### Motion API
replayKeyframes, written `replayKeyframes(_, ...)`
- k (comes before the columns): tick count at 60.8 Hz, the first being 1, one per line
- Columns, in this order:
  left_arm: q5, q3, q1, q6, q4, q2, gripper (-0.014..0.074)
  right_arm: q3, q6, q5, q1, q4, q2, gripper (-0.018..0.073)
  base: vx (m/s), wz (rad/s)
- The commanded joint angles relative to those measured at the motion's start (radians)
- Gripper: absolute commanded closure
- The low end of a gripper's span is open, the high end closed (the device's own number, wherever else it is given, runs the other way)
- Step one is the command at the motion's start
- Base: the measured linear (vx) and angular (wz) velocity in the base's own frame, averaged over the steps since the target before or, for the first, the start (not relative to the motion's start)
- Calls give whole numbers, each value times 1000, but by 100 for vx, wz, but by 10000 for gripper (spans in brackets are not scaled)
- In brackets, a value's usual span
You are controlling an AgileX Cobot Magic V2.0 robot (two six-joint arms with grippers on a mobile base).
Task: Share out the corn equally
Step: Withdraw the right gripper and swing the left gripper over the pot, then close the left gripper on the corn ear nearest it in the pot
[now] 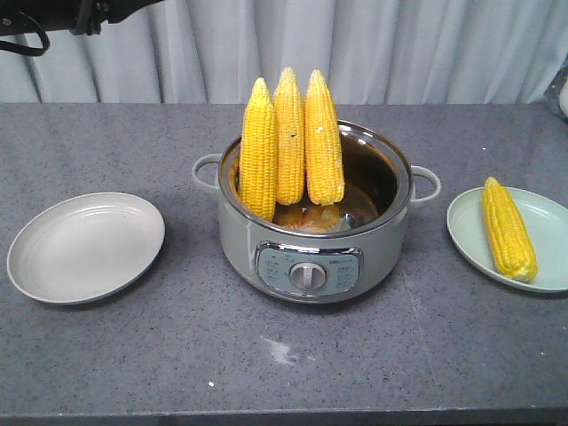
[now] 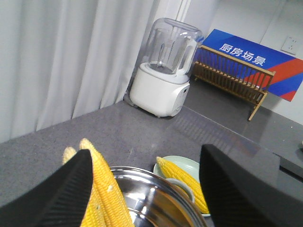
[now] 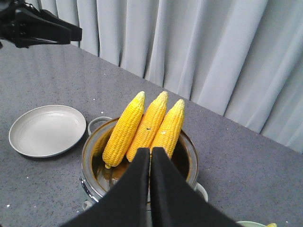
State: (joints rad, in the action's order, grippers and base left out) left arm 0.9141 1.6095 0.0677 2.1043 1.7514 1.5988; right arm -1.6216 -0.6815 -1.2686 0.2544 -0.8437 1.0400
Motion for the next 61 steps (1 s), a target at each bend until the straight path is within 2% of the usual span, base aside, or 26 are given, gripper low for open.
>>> replayKeyframes(1, -12, 34, 7, 15, -68, -4, 136, -24, 0, -21, 4, -35, -7, 564, 0, 0)
replayKeyframes(13, -19, 34, 7, 13, -66, 18, 136, -24, 3, -21, 4, -15, -7, 564, 0, 0)
replayKeyframes(26, -130, 34, 7, 15, -64, 18, 136, -24, 2, -21, 4, -18, -7, 564, 0, 0)
replayKeyframes(35, -257, 34, 7, 15, 18, 18, 157, -24, 2, -21, 4, -20, -7, 564, 0, 0)
replayKeyframes(40, -305, 34, 7, 15, 39, 18, 177, -24, 2, -21, 4, -20, -7, 564, 0, 0)
replayKeyframes(49, -268, 34, 10, 15, 49, 19, 201, -24, 2, -21, 4, -22, -7, 564, 0, 0)
replayKeyframes(54, -243, 34, 33, 15, 49, 26, 200, -24, 2, -21, 4, -23, -7, 565, 0, 0)
replayKeyframes(61, -265, 34, 87, 15, 49, 62, 199, -24, 2, -21, 4, -23, -7, 564, 0, 0)
